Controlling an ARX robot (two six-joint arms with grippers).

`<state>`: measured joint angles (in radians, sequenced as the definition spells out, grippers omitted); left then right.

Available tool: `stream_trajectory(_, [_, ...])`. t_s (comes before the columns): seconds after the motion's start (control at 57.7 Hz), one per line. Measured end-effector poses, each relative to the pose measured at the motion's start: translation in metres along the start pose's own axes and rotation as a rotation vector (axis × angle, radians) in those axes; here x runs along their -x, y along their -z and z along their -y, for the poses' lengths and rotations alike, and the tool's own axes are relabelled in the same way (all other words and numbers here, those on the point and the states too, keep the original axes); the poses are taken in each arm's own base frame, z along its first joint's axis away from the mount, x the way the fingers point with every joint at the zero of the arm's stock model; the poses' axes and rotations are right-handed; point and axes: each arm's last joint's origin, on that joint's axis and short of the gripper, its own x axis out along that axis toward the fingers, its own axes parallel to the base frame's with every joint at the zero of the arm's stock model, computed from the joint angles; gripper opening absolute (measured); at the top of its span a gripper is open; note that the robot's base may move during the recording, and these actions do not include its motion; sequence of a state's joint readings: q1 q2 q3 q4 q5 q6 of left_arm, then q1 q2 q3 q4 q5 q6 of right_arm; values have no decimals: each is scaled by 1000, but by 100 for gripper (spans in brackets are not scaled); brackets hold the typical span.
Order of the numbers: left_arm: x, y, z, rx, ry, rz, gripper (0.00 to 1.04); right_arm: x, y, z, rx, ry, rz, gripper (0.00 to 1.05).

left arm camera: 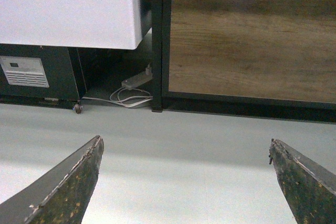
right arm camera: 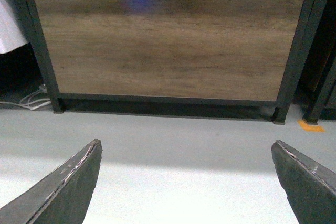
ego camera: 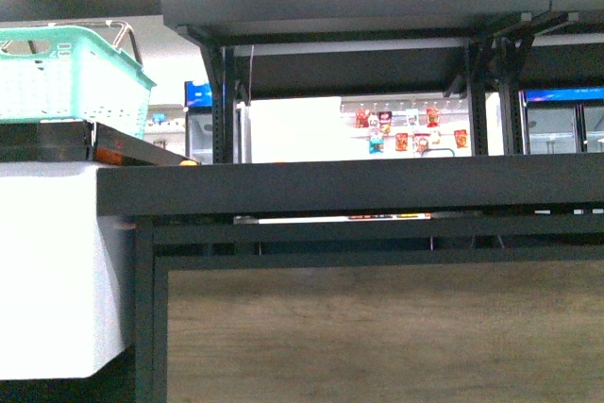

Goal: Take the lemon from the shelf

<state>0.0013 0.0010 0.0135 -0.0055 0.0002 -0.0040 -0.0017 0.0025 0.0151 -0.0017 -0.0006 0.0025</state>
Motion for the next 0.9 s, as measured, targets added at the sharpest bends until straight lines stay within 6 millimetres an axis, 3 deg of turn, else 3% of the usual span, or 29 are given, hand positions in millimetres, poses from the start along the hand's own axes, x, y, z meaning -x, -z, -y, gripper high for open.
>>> stream_trajectory(0.901, [0,0,0,0,0,0,97,0,0,0,0,-2,1,97])
